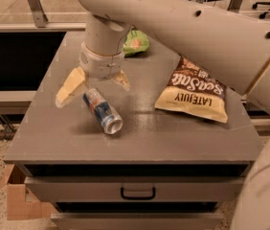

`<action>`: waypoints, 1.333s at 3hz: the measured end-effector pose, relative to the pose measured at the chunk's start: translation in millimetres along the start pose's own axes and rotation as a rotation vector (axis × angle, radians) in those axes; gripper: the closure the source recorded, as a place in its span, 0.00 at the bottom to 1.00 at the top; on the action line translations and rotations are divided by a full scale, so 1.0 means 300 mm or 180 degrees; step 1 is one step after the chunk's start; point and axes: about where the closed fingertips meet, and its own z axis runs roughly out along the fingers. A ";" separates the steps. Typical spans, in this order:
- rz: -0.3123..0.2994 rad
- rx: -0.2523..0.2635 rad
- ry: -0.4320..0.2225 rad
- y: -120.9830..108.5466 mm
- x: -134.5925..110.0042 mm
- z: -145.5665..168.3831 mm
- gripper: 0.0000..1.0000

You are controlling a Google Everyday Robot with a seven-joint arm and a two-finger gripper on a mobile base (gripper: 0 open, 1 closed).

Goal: Place redbull can upright

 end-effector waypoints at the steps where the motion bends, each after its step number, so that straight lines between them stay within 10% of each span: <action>1: -0.0087 0.0039 0.0153 0.015 -0.018 0.059 0.24; 3: -0.0402 0.0132 0.0110 0.051 -0.054 0.024 0.85; 4: -0.0832 -0.0153 -0.0595 0.123 -0.090 -0.149 1.00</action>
Offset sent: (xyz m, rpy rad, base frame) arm 0.0049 0.0148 -0.0250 -0.0806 0.0434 0.0771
